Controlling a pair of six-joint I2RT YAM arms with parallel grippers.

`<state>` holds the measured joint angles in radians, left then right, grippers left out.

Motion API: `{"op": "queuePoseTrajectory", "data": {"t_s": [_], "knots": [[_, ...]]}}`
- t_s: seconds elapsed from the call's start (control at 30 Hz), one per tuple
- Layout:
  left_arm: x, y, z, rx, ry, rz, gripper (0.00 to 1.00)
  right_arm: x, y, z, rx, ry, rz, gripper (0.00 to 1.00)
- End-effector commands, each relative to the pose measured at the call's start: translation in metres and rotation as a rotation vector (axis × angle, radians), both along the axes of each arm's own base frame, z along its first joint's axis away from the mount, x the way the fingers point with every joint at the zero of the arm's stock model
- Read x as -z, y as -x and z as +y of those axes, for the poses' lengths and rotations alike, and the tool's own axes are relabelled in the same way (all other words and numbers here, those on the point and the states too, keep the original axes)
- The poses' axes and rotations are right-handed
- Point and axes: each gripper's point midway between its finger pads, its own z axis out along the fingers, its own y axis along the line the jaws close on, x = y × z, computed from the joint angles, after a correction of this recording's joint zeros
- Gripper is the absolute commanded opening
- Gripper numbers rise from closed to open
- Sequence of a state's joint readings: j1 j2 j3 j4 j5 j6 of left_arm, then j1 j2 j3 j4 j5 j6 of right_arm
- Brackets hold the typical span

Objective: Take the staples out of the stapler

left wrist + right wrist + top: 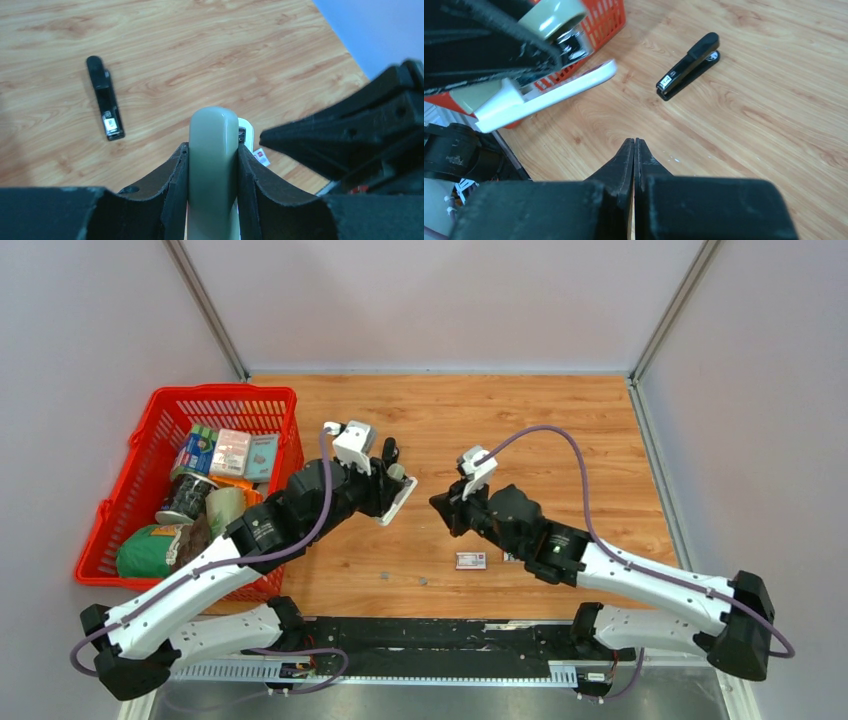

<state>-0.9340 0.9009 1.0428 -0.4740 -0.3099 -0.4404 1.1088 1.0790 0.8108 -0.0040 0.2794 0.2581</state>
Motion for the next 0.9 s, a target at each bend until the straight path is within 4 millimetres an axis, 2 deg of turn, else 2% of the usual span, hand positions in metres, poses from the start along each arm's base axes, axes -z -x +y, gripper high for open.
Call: {"op": "queuePoseTrajectory", "data": {"t_s": [0.0,0.1,0.2,0.33,0.43,0.57,0.87], "knots": [[-0.024,0.014,-0.029,0.170,0.113,-0.054,0.00,-0.005,0.000,-0.028,-0.012,-0.046,0.048,0.00],[-0.032,0.022,-0.044,0.260,0.171,-0.080,0.00,-0.009,0.004,-0.038,-0.059,-0.113,0.087,0.00],[-0.036,0.032,-0.060,0.360,0.220,-0.107,0.00,-0.020,0.025,-0.038,-0.202,-0.178,0.119,0.00],[-0.042,0.038,-0.070,0.424,0.259,-0.137,0.00,-0.037,0.054,-0.036,-0.345,-0.232,0.139,0.00],[-0.048,0.041,-0.075,0.452,0.287,-0.155,0.00,-0.047,0.069,-0.036,-0.407,-0.277,0.146,0.00],[-0.055,0.042,-0.084,0.488,0.313,-0.162,0.00,-0.055,0.073,-0.040,-0.412,-0.317,0.127,0.00],[-0.052,0.053,-0.092,0.555,0.346,-0.135,0.00,-0.075,0.067,-0.043,-0.382,-0.394,0.035,0.00]]}}
